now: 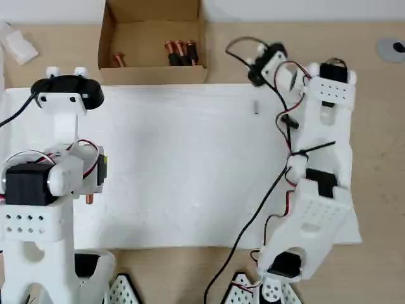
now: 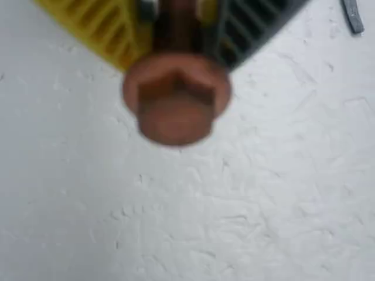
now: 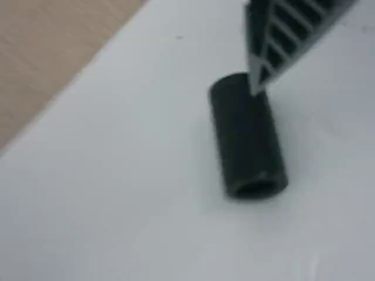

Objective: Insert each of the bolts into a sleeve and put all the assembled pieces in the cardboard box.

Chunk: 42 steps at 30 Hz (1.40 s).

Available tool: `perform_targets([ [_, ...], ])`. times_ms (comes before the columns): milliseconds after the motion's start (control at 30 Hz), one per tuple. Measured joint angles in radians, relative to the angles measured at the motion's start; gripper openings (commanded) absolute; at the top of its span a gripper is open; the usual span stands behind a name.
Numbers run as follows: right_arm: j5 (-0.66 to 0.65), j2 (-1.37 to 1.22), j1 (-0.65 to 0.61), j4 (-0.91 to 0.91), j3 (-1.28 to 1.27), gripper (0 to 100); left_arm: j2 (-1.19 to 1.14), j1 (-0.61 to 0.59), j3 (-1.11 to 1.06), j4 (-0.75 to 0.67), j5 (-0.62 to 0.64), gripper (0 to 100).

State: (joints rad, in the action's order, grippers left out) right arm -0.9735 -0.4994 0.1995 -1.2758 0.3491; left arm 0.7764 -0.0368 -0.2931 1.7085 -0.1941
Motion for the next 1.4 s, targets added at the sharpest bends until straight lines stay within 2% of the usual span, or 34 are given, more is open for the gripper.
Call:
perform_targets([
  [167, -0.009, -0.091, 0.049, -0.008, 0.068, 46.1, 0.000, 0.000, 0.000, 0.000, 0.000, 0],
  [533, 0.041, -0.094, 0.018, -0.356, 0.244, 46.1, 0.000, 0.000, 0.000, 0.000, 0.000, 0],
  [700, 0.049, -0.094, -0.005, -0.456, 0.299, 46.1, 0.000, 0.000, 0.000, 0.000, 0.000, 1],
  [867, 0.068, -0.109, -0.052, -0.488, 0.299, 46.1, 0.000, 0.000, 0.000, 0.000, 0.000, 1],
  [1133, 0.103, -0.233, -0.055, -0.488, 0.324, 46.1, 0.000, 0.000, 0.000, 0.000, 0.000, 1],
  [1400, 0.117, -0.244, -0.055, -0.488, 0.351, 46.1, 0.000, 0.000, 0.000, 0.000, 0.000, 1],
])
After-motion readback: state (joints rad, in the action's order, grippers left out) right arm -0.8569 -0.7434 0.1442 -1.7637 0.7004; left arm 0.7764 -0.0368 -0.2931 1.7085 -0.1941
